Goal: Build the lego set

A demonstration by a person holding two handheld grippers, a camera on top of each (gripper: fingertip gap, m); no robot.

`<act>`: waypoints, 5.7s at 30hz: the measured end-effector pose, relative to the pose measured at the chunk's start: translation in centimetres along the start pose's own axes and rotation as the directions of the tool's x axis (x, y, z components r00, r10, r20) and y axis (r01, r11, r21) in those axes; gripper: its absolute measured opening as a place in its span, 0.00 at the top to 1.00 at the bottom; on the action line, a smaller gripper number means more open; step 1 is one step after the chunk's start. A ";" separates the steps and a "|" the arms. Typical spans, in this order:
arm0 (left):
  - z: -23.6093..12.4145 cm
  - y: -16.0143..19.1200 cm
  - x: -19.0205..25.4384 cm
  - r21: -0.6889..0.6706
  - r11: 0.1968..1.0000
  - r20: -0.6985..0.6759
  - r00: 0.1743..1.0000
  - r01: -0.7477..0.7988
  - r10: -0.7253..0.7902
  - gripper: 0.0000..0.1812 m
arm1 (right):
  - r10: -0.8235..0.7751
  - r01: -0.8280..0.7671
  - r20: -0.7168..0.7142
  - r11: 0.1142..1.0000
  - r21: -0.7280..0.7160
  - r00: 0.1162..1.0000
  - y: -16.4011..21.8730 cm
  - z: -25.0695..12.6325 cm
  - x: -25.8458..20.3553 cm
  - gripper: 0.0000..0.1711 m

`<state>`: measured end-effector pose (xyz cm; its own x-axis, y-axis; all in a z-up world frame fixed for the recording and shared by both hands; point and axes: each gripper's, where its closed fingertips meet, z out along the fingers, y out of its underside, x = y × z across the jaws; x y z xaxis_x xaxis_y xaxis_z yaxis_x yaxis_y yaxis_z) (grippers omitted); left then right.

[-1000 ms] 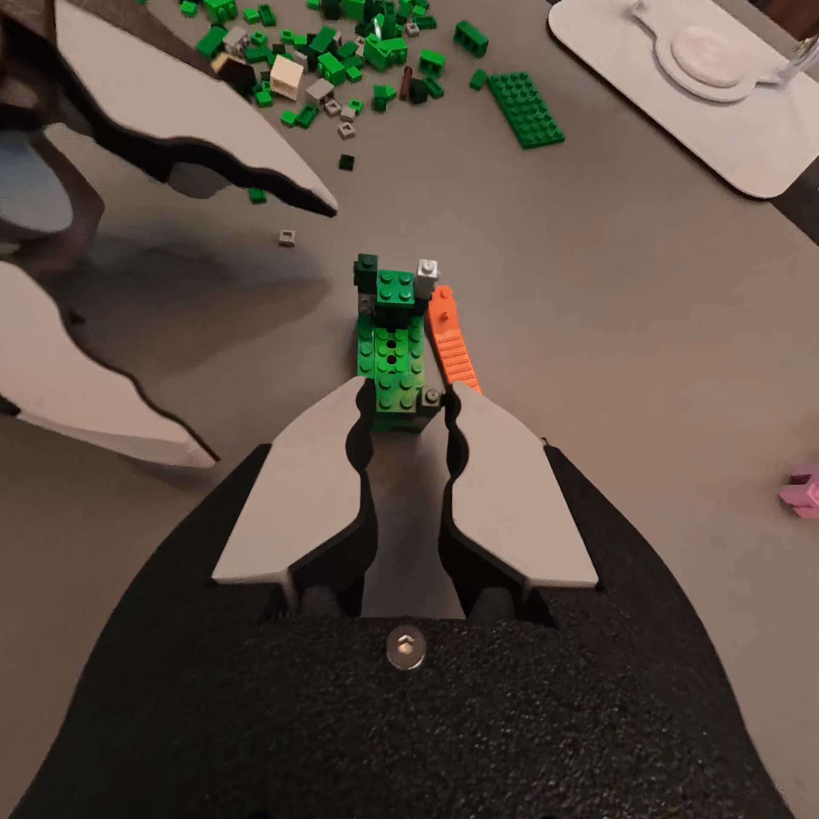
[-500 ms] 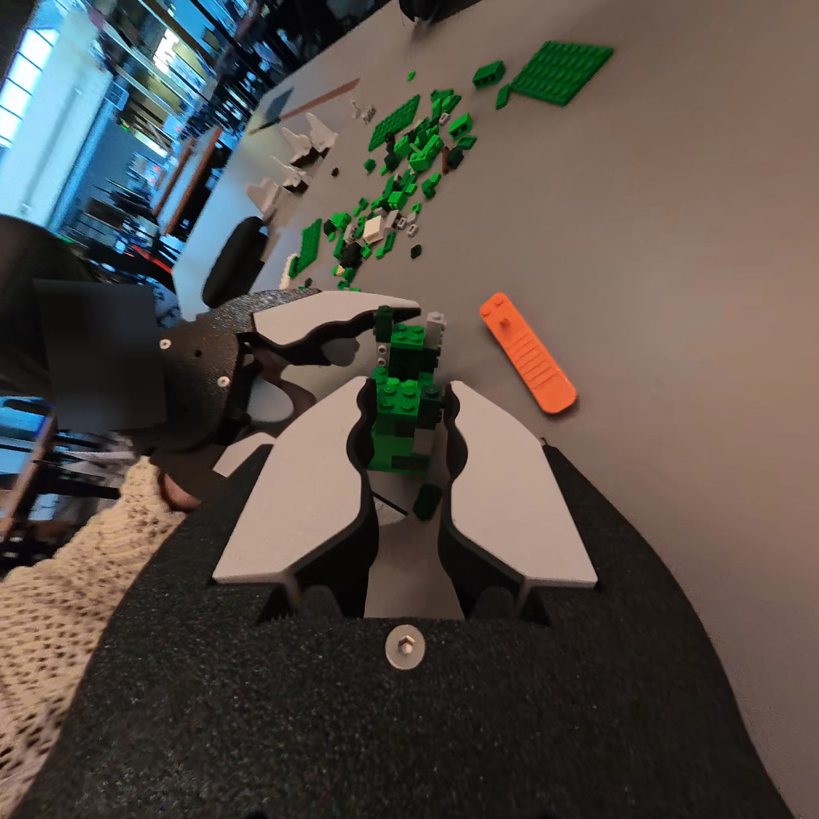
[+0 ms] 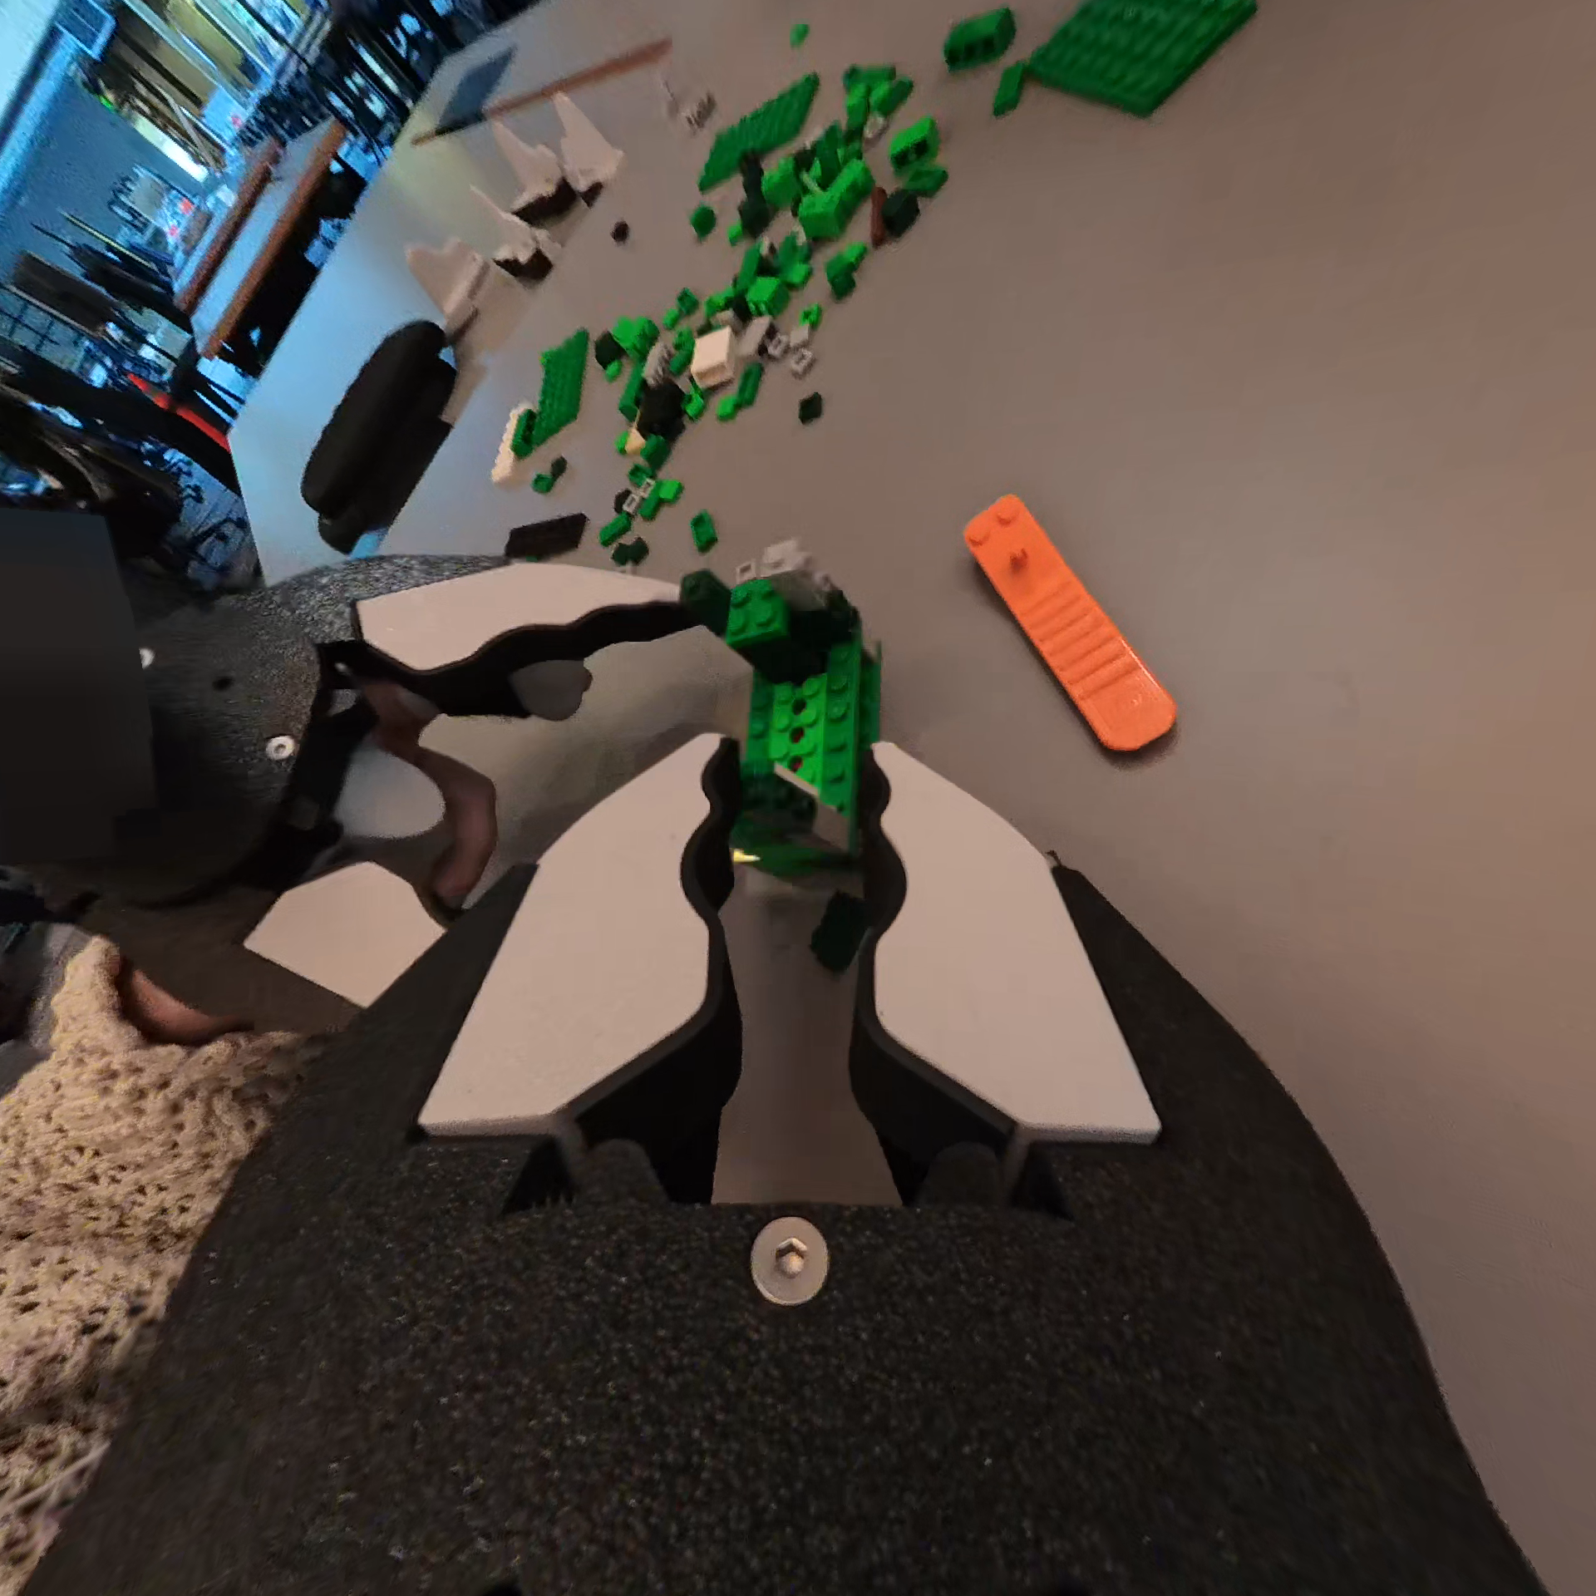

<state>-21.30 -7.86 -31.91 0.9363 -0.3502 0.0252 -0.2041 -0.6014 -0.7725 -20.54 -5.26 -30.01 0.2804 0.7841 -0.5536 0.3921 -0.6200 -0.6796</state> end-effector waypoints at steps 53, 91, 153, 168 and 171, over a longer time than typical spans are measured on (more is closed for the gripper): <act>-4.0 4.7 0.8 -0.135 0.955 -0.164 0.956 -0.265 0.242 0.56 | -0.718 0.730 0.188 0.683 0.005 0.671 1.6 -5.0 -1.2 0.82; -4.4 -5.3 7.8 0.172 0.396 0.384 0.432 -0.902 0.816 0.87 | -0.213 0.537 0.917 0.843 -0.002 0.338 3.5 -8.2 -6.8 0.90; -7.5 3.4 3.0 0.180 0.931 -0.006 0.946 -0.319 0.325 0.92 | -0.655 0.902 0.744 0.391 0.185 0.131 6.8 -0.1 -7.1 0.96; -7.0 3.7 3.4 0.189 0.924 0.009 0.941 -0.333 0.337 0.97 | -0.690 0.902 0.711 0.383 0.198 0.137 6.5 -0.3 -6.8 0.89; -6.9 3.7 3.4 0.189 0.922 0.007 0.940 -0.337 0.342 0.98 | -0.718 0.909 0.688 0.351 0.226 0.106 6.4 -0.1 -6.8 0.89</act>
<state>-20.85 -16.26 -30.28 0.8118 -0.5302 -0.2448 -0.4499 -0.3006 -0.8410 -19.82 -14.54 -30.56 -0.8545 0.5101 0.0985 0.1940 0.4892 -0.8503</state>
